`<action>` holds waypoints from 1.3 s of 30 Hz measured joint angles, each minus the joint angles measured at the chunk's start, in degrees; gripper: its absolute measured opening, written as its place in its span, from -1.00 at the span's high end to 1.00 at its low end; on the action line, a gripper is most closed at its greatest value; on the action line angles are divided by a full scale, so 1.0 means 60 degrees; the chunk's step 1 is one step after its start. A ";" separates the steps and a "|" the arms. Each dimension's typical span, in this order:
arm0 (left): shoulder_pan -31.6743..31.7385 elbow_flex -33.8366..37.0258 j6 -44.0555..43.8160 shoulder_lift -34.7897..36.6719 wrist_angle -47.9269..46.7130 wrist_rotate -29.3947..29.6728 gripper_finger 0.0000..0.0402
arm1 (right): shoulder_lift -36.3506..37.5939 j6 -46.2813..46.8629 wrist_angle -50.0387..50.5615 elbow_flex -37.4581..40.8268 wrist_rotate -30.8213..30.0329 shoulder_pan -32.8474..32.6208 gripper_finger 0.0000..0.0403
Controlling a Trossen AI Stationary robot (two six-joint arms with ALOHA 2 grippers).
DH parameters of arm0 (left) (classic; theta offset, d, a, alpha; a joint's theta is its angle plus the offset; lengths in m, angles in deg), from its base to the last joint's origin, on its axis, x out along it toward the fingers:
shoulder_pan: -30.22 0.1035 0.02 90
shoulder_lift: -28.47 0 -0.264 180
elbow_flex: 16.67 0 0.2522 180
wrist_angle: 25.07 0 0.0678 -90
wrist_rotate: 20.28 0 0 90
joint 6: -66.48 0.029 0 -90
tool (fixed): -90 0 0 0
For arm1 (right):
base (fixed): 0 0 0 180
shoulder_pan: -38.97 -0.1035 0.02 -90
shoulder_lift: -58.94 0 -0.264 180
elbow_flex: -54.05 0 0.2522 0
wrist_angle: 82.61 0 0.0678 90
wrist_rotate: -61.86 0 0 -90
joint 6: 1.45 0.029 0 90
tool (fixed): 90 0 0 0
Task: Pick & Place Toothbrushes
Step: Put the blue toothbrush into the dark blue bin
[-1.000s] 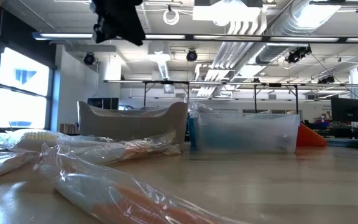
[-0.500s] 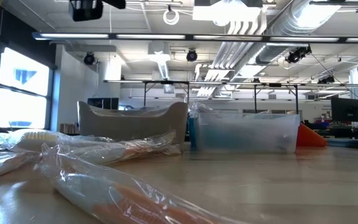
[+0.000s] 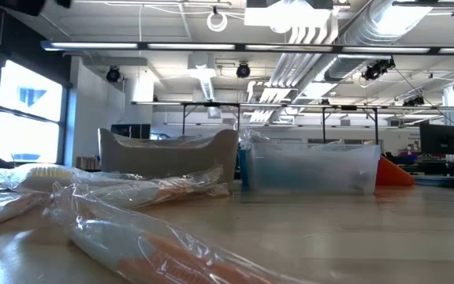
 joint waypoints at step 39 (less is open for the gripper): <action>-0.1399 0.0384 -0.2859 -0.2426 -0.1632 0.0404 0.29 | 0.0000 -0.0980 0.0663 0.0000 -0.0004 0.0000 -0.21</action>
